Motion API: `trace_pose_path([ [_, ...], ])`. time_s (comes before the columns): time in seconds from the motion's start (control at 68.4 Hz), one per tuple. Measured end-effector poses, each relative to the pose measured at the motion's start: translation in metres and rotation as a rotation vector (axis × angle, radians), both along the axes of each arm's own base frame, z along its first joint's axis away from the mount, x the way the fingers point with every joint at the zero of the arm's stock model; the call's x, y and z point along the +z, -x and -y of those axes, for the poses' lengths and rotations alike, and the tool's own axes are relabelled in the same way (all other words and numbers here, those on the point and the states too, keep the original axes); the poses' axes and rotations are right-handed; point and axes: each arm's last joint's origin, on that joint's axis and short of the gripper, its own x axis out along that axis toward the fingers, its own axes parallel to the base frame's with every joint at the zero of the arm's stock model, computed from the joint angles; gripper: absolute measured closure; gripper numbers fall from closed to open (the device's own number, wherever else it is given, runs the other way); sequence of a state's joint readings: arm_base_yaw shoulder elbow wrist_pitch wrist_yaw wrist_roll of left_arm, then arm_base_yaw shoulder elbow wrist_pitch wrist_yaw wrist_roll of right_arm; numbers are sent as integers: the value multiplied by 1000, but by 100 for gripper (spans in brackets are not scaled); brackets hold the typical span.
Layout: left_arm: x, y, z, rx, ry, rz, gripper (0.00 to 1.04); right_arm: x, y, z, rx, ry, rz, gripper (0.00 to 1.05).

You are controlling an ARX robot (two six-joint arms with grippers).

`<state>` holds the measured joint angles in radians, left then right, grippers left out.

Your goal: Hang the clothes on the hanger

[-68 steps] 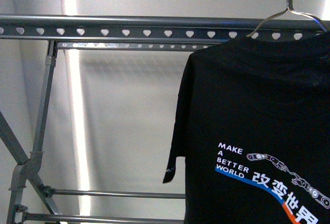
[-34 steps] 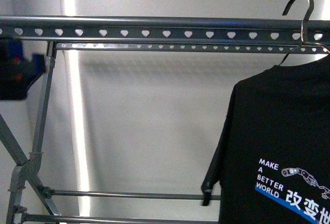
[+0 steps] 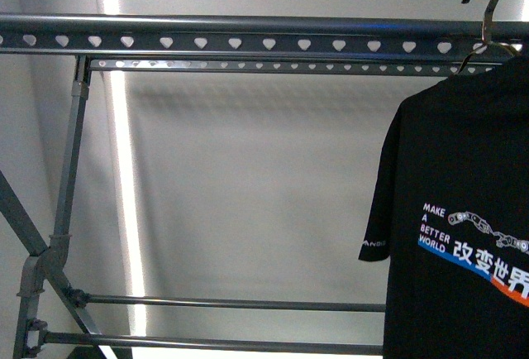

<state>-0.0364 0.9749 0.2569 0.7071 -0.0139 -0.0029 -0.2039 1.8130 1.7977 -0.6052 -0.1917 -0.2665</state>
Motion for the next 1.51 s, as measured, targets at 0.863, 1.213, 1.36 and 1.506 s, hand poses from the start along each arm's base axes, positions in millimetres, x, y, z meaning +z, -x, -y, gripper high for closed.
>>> trace_pose_path([
  [0.863, -35, 60, -6, 23, 0, 23, 101, -25, 205, -30, 32, -318, 589, 8],
  [1.213, -32, 74, -6, 21, 0, 33, 101, -135, 290, -64, -78, -140, 600, 72],
  [1.36, -32, 78, -6, 22, 0, 34, 101, -151, 298, -76, -75, -136, 585, 100],
  [1.506, -32, 81, -6, 21, 0, 36, 101, -159, 303, -77, -71, -132, 610, 102],
])
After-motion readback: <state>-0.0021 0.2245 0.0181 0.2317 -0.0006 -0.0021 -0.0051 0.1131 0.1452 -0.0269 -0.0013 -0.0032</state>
